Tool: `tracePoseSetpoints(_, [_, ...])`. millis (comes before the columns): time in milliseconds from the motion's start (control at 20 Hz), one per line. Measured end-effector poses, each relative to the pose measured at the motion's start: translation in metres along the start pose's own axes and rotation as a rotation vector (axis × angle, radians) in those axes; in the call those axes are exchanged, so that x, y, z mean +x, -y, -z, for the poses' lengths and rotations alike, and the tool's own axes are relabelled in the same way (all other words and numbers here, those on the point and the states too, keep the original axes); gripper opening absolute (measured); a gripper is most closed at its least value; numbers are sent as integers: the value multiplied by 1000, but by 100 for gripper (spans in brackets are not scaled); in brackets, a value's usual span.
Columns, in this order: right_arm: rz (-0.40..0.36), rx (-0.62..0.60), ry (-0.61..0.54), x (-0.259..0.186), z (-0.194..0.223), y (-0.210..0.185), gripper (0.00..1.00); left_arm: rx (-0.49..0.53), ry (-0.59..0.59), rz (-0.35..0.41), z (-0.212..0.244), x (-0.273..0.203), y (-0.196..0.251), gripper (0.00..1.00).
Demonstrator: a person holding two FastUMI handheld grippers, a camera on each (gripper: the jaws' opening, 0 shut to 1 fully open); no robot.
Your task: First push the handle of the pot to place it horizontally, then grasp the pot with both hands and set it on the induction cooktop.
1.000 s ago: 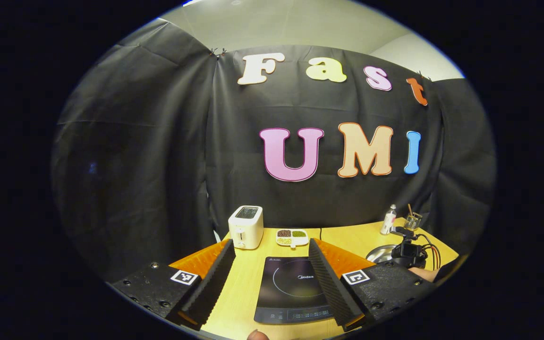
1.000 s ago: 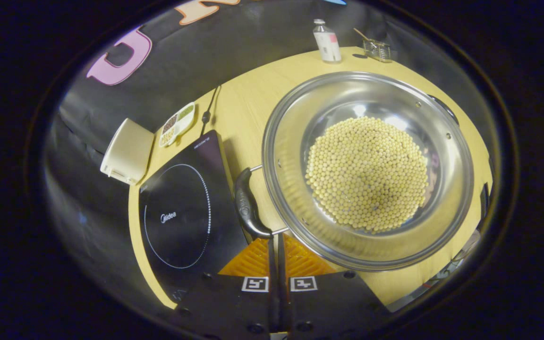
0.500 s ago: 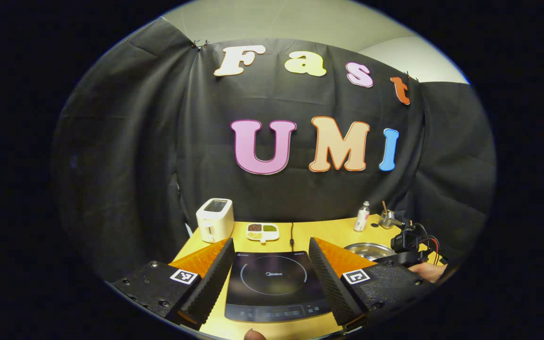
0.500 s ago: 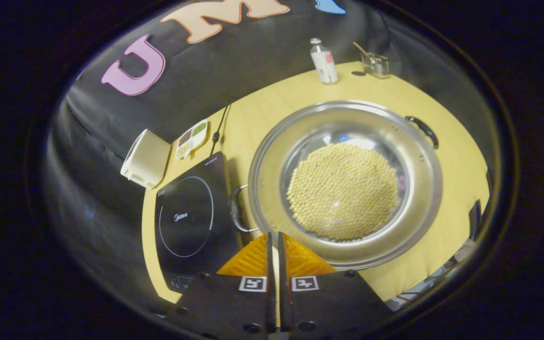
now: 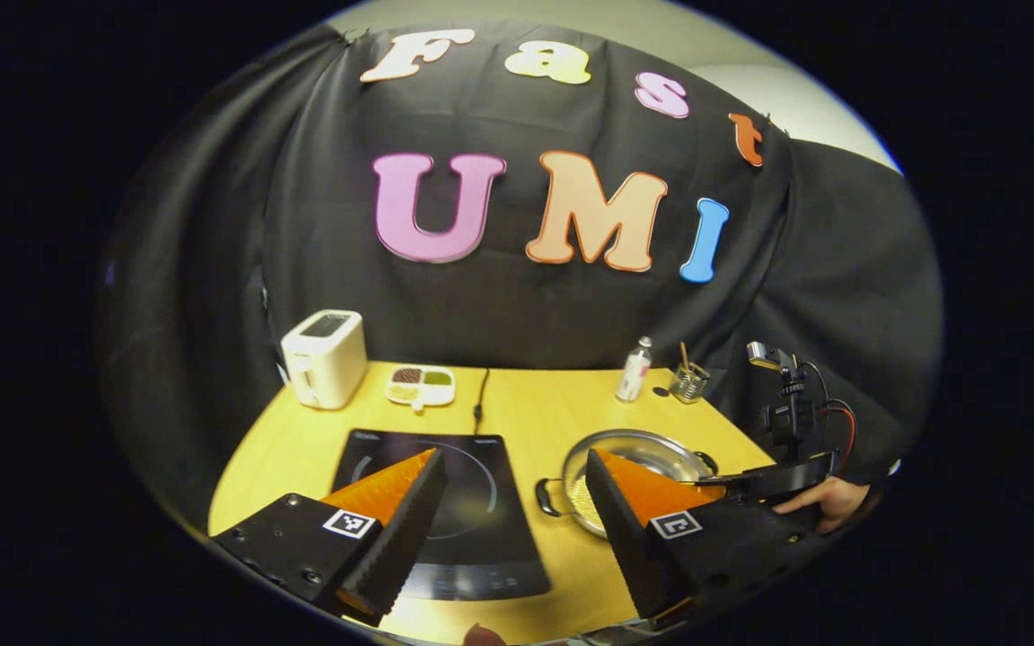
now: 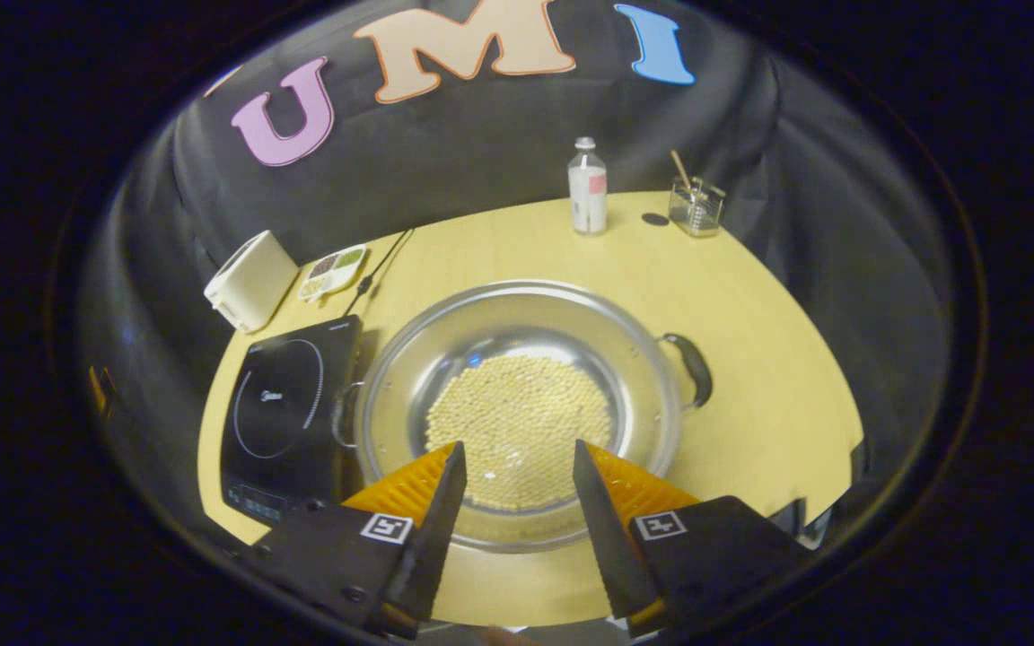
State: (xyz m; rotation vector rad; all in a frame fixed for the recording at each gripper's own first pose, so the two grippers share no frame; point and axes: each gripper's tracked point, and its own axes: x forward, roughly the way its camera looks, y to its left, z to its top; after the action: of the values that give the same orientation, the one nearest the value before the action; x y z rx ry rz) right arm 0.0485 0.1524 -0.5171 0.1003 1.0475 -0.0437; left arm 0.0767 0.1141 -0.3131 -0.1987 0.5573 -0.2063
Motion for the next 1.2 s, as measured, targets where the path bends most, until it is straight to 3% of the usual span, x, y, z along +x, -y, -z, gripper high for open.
tracePoseSetpoints(200, [-12,-47,17,9,-24,43,88,-171,-137,-24,41,42,14,96])
tracePoseSetpoints(300, [-21,-53,31,20,-37,63,87,-215,-165,-54,45,59,16,97])
tracePoseSetpoints(400, [-39,-62,38,28,-46,77,87,-199,-195,-73,54,75,24,96])
tracePoseSetpoints(550, [-48,-92,41,48,-54,96,93,-82,-283,-115,85,92,23,96])
tracePoseSetpoints(750, [-66,-103,7,67,-47,110,94,-7,-386,-116,123,122,36,96])
tracePoseSetpoints(1000, [-100,-52,-56,85,-35,117,93,-28,-517,-131,162,154,30,96])
tracePoseSetpoints(1150, [-72,-81,-83,95,-27,129,92,-42,-561,-138,174,165,26,94])
tracePoseSetpoints(1200, [-79,-68,-97,98,-25,128,92,-49,-566,-131,176,171,28,99])
